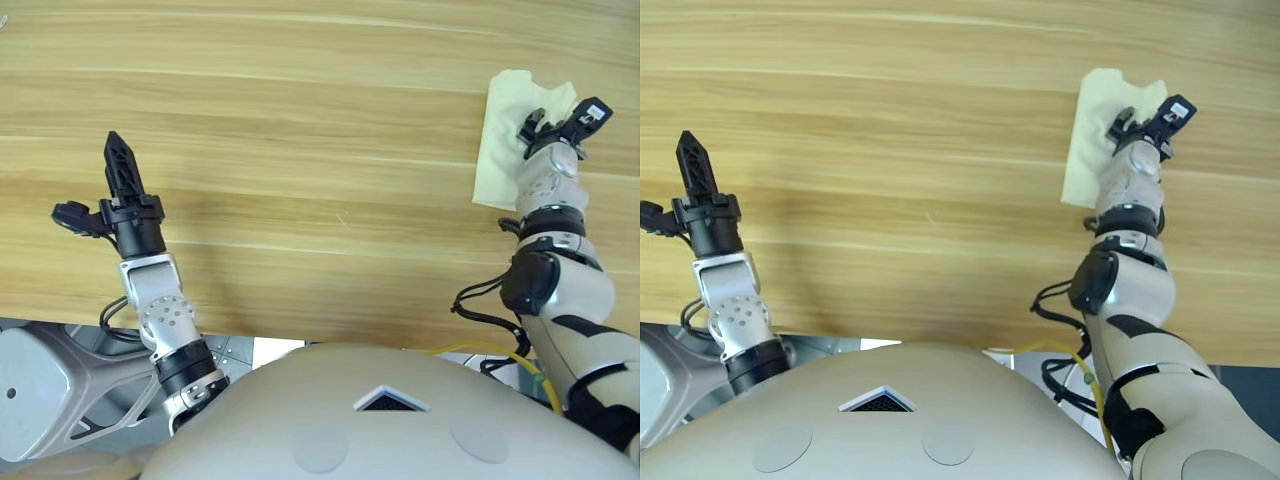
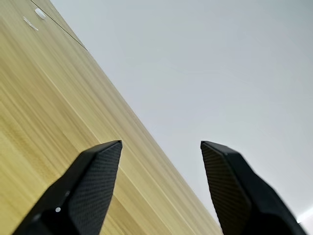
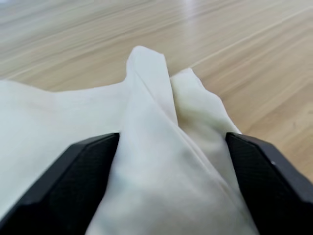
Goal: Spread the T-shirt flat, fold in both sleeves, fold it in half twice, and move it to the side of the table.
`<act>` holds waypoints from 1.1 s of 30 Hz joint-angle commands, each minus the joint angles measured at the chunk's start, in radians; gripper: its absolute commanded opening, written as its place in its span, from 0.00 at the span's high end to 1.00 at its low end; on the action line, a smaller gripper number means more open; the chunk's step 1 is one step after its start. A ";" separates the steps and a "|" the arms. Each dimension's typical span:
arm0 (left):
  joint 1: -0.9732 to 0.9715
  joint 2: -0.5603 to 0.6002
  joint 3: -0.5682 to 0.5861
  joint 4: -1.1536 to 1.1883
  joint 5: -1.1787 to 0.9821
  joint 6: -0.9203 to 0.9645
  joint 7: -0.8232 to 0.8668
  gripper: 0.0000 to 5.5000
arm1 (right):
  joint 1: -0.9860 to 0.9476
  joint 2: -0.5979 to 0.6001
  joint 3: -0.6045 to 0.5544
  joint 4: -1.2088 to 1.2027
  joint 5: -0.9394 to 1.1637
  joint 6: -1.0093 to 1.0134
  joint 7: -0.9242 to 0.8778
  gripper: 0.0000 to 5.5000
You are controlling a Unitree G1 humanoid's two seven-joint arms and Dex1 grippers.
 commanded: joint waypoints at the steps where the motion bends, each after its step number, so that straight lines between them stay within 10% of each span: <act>1: -0.003 -0.021 -0.002 0.008 -0.010 -0.002 -0.005 0.46 | 0.017 0.005 0.002 -0.005 0.008 0.002 -0.001 0.27; 10: -0.043 -0.008 -0.065 0.085 0.066 -0.014 -0.070 0.46 | 0.280 0.067 0.199 -0.863 -0.121 0.009 0.041 0.27; 14: -0.119 0.012 -0.208 0.176 0.480 -0.201 0.026 0.46 | 0.408 0.125 0.390 -1.099 -0.245 0.045 0.053 0.27; 19: -0.348 -0.002 -0.331 0.421 0.901 -0.445 0.249 0.46 | 0.458 0.203 0.490 -0.823 -0.367 -0.140 -0.027 0.27; 33: -0.720 0.123 -0.240 1.066 0.860 -0.787 0.223 0.46 | 0.215 0.108 0.371 -0.221 -0.368 -0.604 -0.069 0.27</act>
